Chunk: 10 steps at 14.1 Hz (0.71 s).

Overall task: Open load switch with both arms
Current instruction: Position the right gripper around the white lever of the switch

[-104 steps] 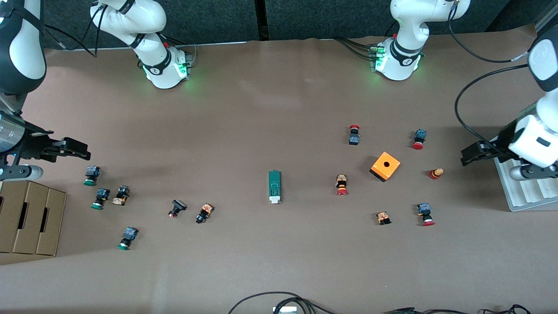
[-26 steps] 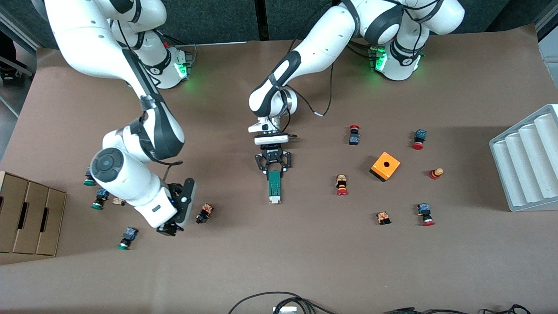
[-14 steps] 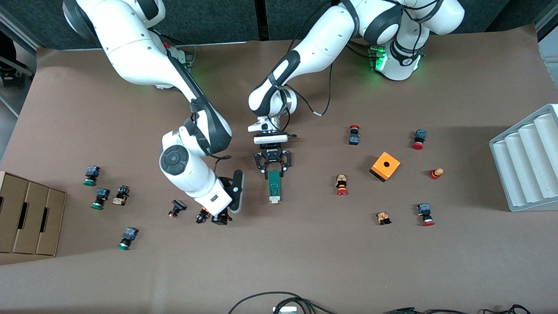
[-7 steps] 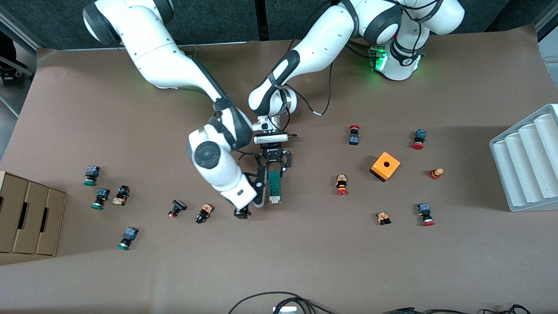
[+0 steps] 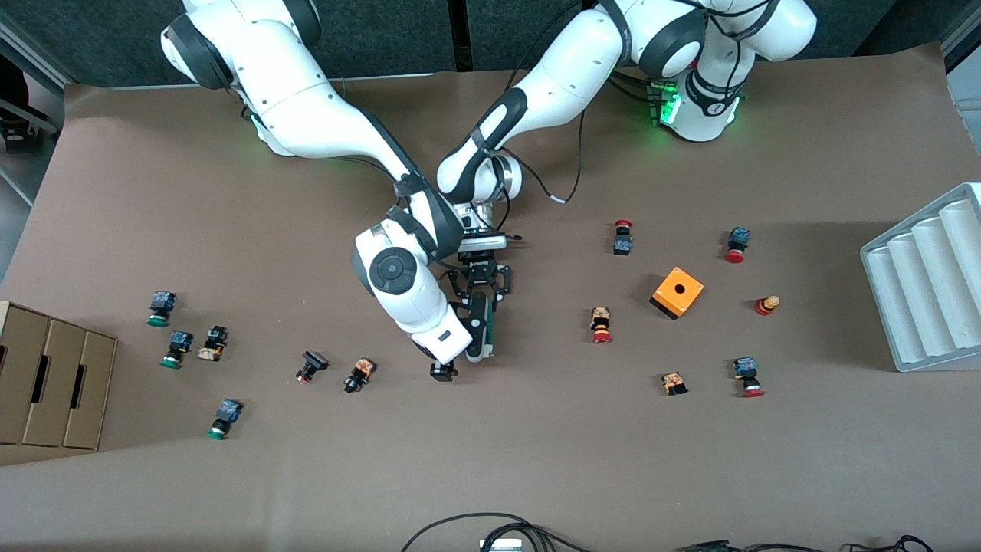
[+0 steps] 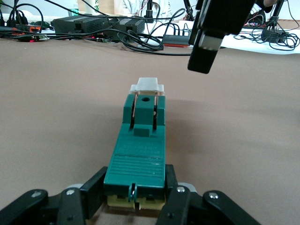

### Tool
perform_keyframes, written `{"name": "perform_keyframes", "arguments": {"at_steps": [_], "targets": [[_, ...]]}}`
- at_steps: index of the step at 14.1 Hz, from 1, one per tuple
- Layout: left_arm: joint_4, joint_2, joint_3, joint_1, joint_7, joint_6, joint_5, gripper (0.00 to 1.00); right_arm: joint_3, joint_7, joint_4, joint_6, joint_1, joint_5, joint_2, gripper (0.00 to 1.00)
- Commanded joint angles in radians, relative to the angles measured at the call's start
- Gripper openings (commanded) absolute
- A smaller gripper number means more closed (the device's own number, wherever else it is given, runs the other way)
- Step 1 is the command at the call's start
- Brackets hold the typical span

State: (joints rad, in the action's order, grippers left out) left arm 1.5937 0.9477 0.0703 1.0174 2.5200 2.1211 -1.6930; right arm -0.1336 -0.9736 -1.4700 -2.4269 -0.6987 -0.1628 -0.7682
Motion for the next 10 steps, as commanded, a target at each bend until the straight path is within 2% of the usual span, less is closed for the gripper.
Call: {"name": "perform_keyframes", "arguments": {"at_steps": [1, 10], "targets": [[-0.012, 0.033, -0.004, 0.007, 0.028, 0.028, -0.004, 0.25, -0.057, 0.024, 0.076, -0.008, -0.067, -0.047, -0.062, 0.77], [-0.015, 0.031, -0.004, 0.004, 0.026, 0.028, -0.004, 0.25, -0.058, 0.065, 0.092, -0.037, -0.103, -0.053, -0.099, 0.77]]}}
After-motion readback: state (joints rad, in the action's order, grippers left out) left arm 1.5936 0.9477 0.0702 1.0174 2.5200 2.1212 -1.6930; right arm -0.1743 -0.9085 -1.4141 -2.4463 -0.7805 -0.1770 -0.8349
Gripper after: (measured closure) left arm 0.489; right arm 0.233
